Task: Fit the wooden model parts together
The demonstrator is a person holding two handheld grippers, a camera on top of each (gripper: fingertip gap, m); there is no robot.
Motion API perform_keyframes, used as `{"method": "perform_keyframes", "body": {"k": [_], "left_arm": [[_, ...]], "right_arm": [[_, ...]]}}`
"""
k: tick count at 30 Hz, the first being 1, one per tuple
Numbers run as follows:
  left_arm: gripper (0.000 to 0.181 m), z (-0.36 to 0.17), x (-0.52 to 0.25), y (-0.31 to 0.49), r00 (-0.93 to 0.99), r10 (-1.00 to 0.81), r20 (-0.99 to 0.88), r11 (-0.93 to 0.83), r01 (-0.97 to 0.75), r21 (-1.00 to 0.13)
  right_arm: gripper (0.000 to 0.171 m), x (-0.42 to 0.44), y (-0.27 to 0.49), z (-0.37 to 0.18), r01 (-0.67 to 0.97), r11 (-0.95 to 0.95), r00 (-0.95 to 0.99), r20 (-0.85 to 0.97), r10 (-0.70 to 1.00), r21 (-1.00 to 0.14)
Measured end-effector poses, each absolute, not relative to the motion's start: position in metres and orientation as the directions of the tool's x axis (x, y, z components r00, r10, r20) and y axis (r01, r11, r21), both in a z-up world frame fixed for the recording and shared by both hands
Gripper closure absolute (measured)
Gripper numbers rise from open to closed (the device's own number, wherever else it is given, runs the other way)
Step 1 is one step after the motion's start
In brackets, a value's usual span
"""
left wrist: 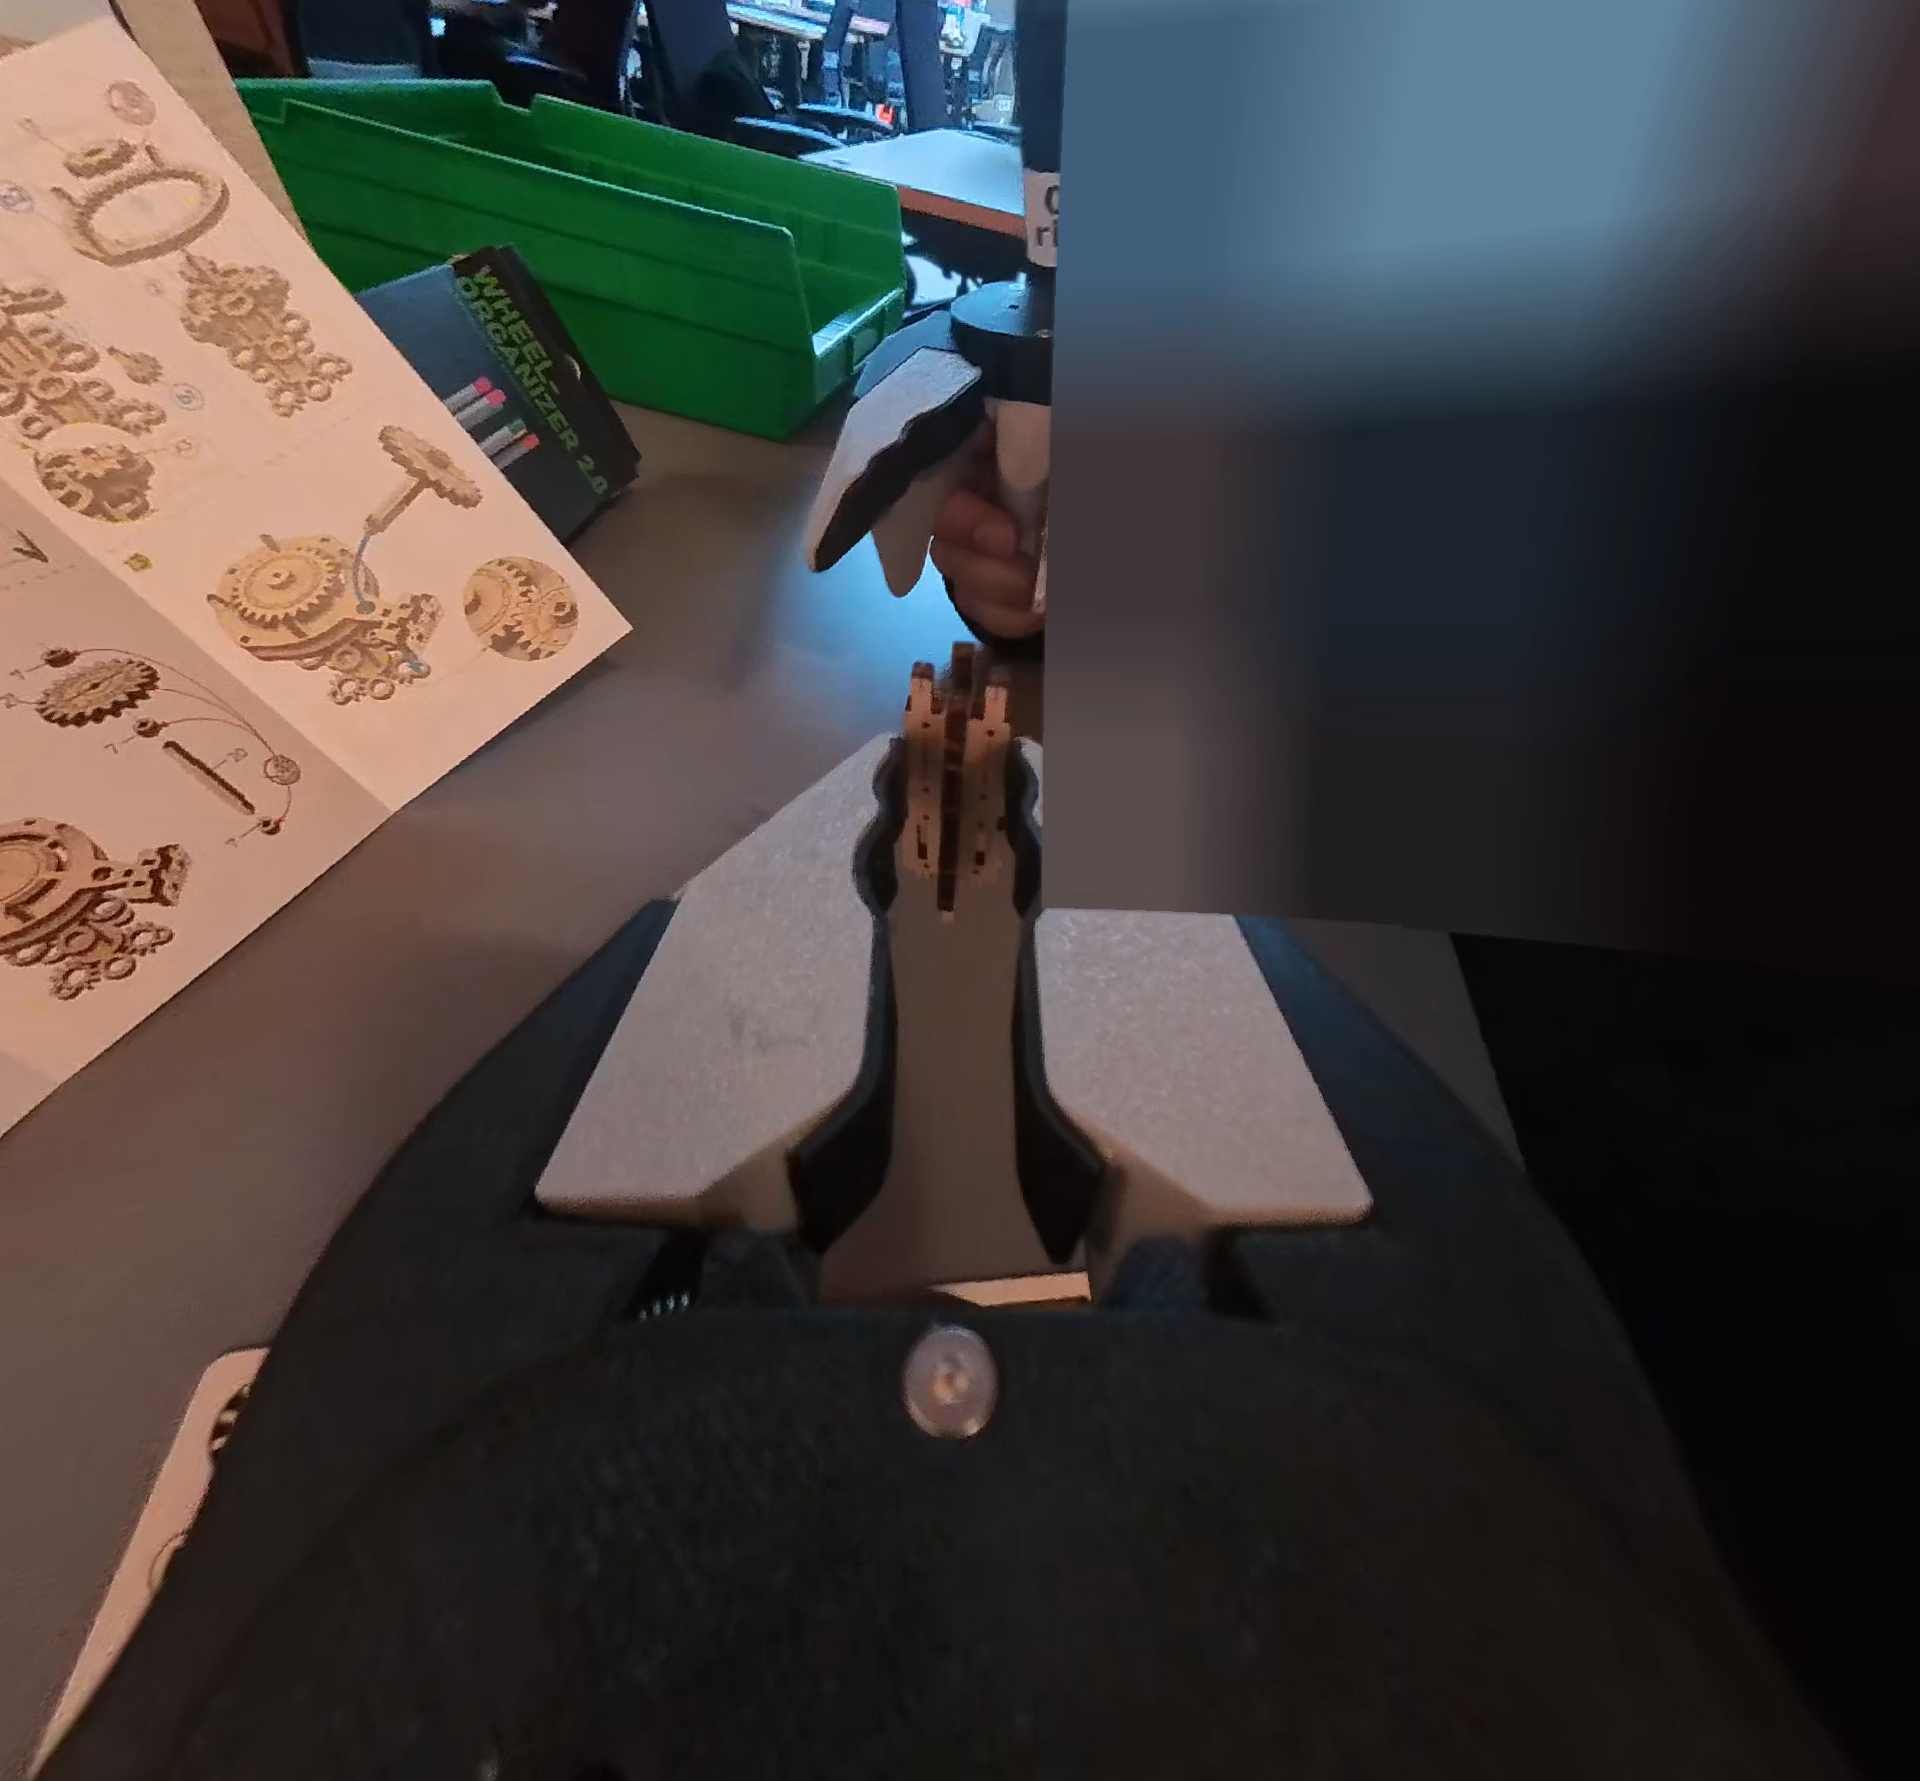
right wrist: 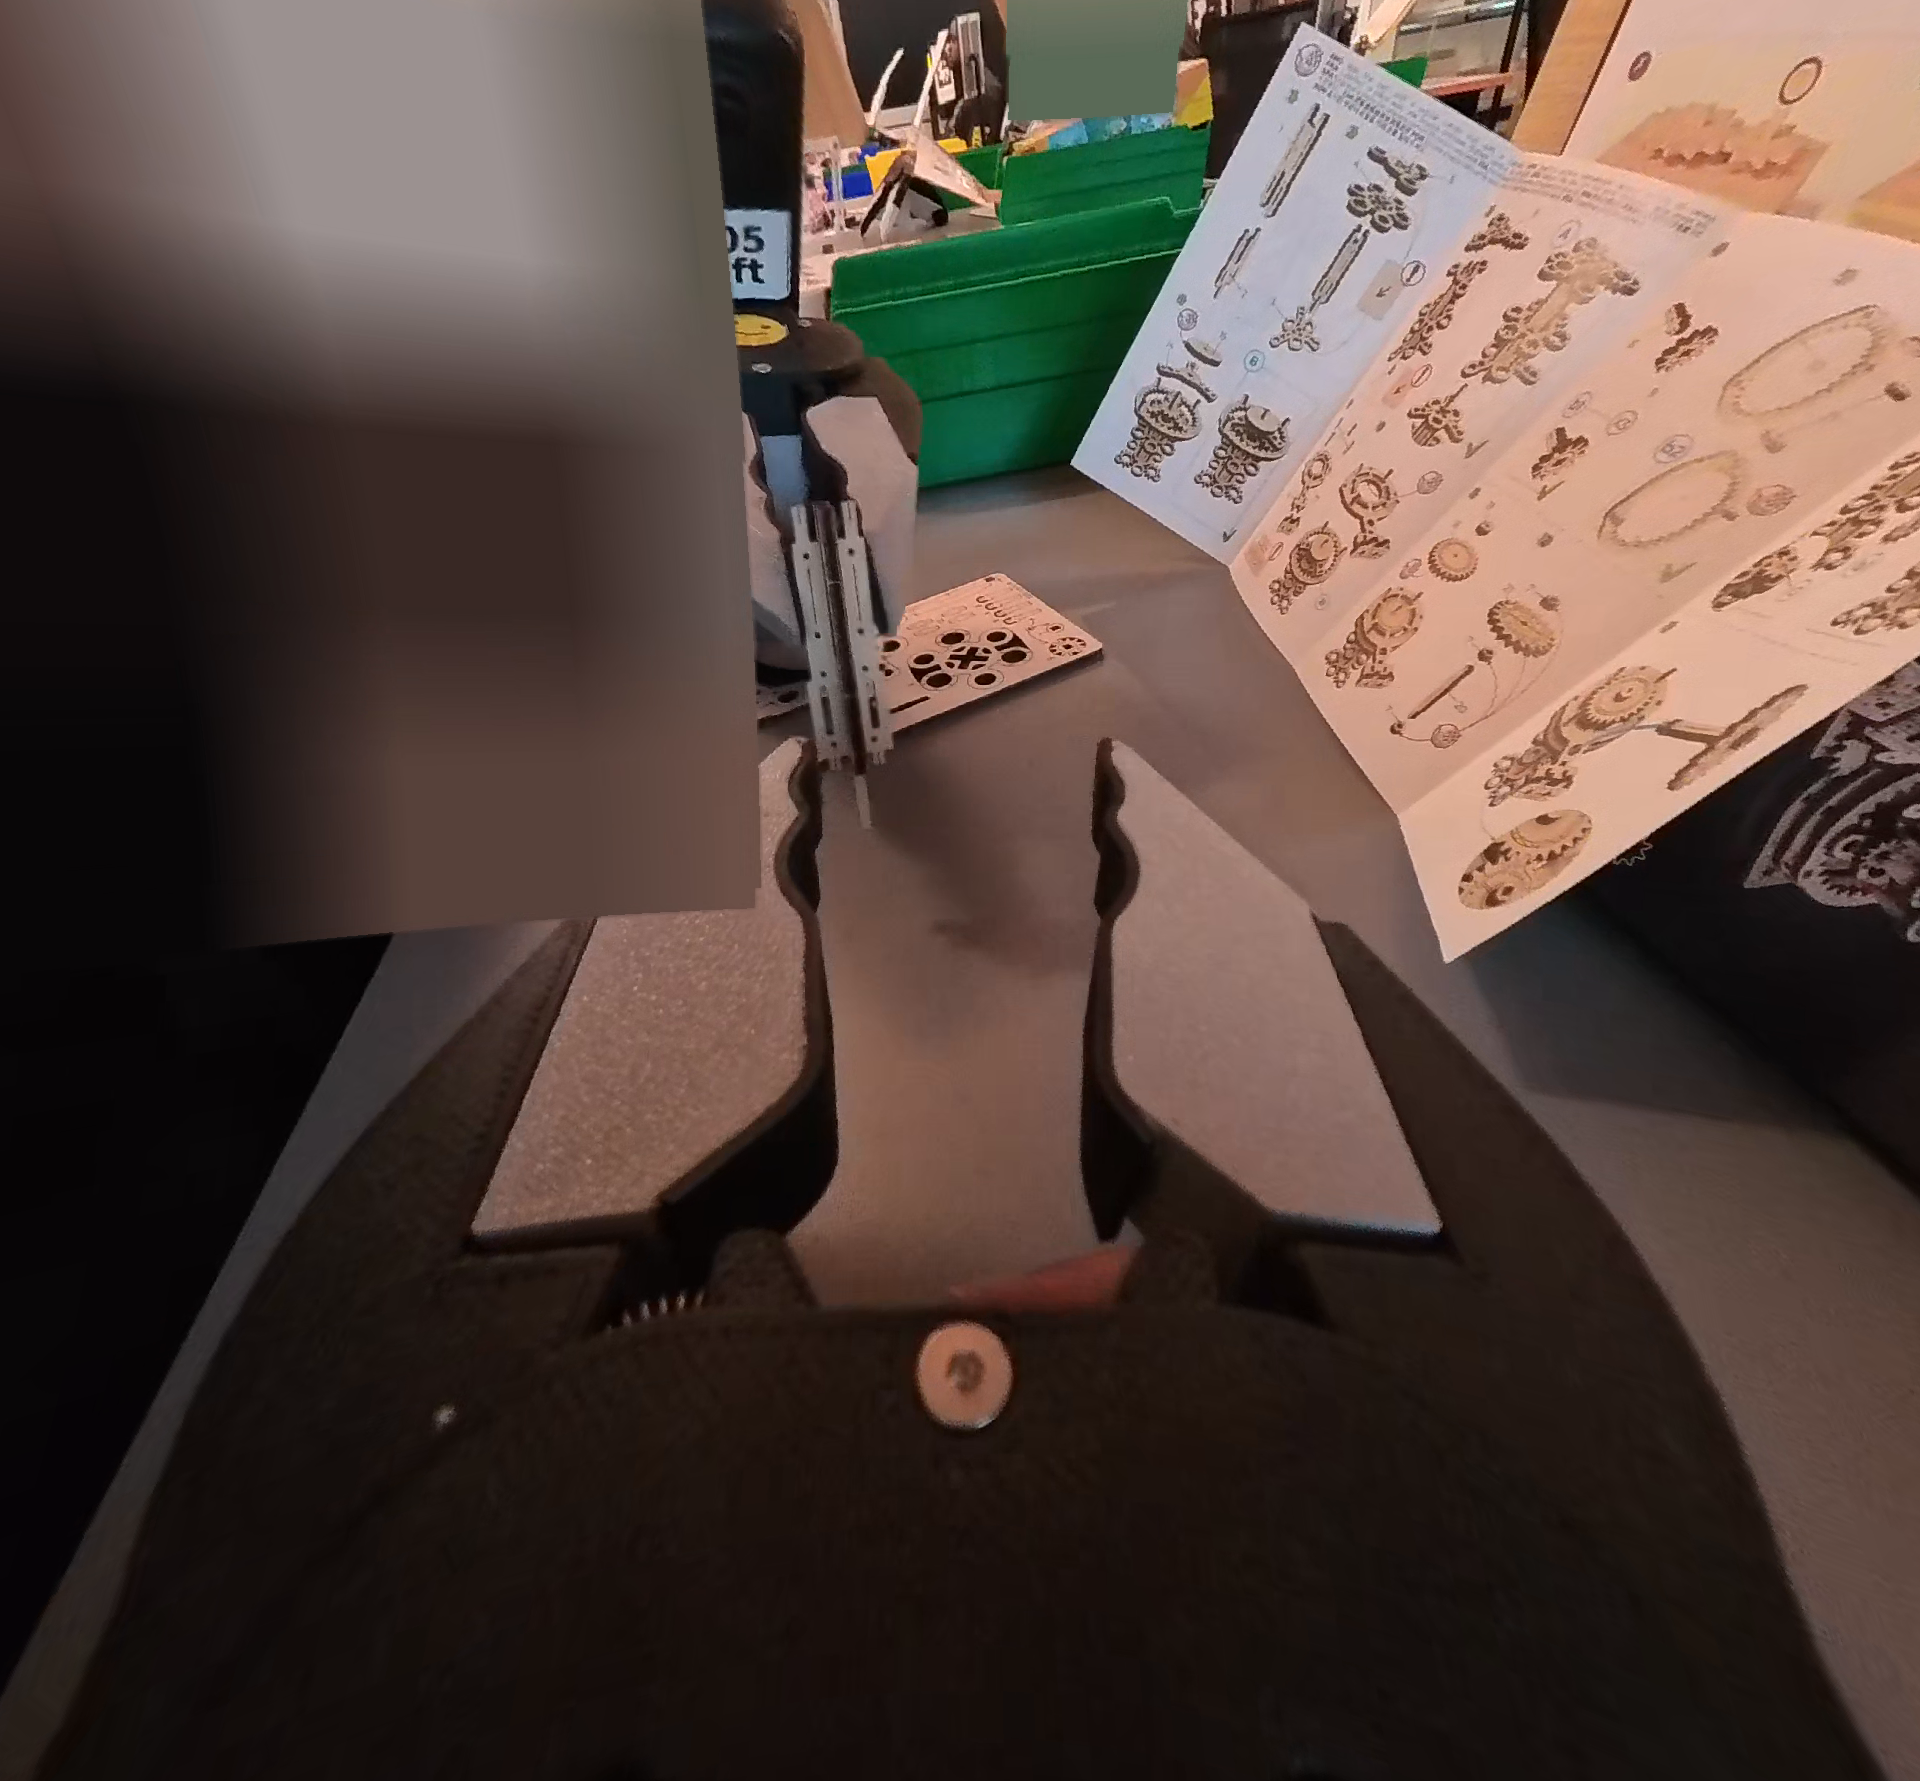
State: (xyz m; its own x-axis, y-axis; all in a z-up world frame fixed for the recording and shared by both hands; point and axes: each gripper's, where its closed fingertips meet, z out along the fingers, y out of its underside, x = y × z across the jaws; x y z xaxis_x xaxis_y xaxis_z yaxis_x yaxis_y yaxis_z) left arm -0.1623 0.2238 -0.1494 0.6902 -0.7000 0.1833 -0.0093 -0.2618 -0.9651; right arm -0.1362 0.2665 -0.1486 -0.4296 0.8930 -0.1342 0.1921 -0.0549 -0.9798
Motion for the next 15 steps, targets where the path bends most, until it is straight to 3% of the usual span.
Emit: {"method": "perform_keyframes", "body": {"k": [1,15], "left_arm": [[0.166,-0.15,-0.163,0.2246,0.693,-0.697,0.185,-0.264,-0.008,-0.964],[0.166,-0.1502,-0.1637,0.2261,0.7,-0.691,0.183,-0.261,-0.006,-0.965]], "right_arm": [[0.122,-0.1359,0.2667,-0.1483,0.19,-0.054,-0.428,-0.132,0.894,-0.98],[0.122,-0.1363,0.2662,-0.1502,0.199,-0.045,-0.427,-0.128,0.895,-0.979]]}}
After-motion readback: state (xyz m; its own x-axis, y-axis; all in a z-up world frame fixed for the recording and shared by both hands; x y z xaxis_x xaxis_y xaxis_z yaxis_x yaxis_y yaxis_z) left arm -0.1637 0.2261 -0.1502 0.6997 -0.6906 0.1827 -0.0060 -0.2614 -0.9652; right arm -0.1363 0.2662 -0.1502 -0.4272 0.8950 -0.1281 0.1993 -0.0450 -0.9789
